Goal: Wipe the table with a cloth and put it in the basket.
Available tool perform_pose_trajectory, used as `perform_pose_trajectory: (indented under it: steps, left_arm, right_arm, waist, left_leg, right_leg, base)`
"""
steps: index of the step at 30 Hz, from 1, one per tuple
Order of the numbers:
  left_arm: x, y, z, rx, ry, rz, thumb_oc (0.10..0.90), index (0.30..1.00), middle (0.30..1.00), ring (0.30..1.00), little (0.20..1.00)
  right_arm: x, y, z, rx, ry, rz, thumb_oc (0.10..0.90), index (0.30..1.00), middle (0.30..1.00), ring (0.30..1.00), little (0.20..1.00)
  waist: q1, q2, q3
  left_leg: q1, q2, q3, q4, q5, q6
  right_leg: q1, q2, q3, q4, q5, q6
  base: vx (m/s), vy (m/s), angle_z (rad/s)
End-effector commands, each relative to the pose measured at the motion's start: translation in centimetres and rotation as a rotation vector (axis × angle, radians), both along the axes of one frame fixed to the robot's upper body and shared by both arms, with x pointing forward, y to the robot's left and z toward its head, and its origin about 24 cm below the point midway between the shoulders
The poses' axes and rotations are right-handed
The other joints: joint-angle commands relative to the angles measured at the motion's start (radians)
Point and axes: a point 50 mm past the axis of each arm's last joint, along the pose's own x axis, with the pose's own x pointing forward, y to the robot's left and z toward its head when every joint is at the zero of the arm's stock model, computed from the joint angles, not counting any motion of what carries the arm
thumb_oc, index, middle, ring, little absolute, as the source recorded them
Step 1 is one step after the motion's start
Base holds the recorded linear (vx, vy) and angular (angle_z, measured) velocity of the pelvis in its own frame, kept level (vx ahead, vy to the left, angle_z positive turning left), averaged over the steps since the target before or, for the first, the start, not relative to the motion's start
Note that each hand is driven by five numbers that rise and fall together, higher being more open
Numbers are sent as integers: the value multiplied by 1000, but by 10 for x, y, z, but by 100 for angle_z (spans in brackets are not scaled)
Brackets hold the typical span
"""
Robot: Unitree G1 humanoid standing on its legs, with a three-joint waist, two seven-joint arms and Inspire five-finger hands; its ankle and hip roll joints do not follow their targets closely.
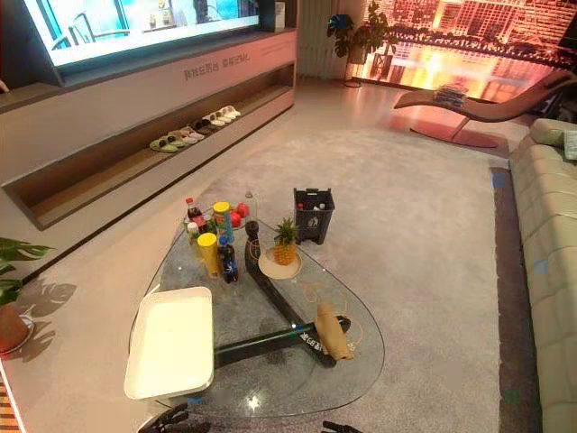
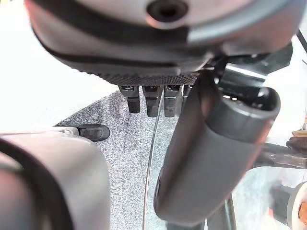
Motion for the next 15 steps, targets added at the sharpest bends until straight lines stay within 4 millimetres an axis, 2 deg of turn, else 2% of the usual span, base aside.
perform_pose_trajectory:
  steps: [1,15]
  left_arm:
    - [30,-13,3,2,-47,-38,800,900,900,900,900]
    - [30,-14,3,-7,-53,-32,800,900,900,900,900]
  right_arm:
    - [5,1,0,2,23,32,800,900,900,900,900]
    - [5,2,0,5,22,30,800,900,900,900,900]
  waist:
    - [9,-2,44]
    - [10,-2,43]
  left_leg:
    - [33,-29,15,6,-117,14]
    - [34,-30,12,6,-117,14]
  right_leg:
    - [35,-30,-59,5,-38,54]
    - [36,-30,-60,5,-40,54]
  base:
    - [118,123,-14]
    - [0,0,0]
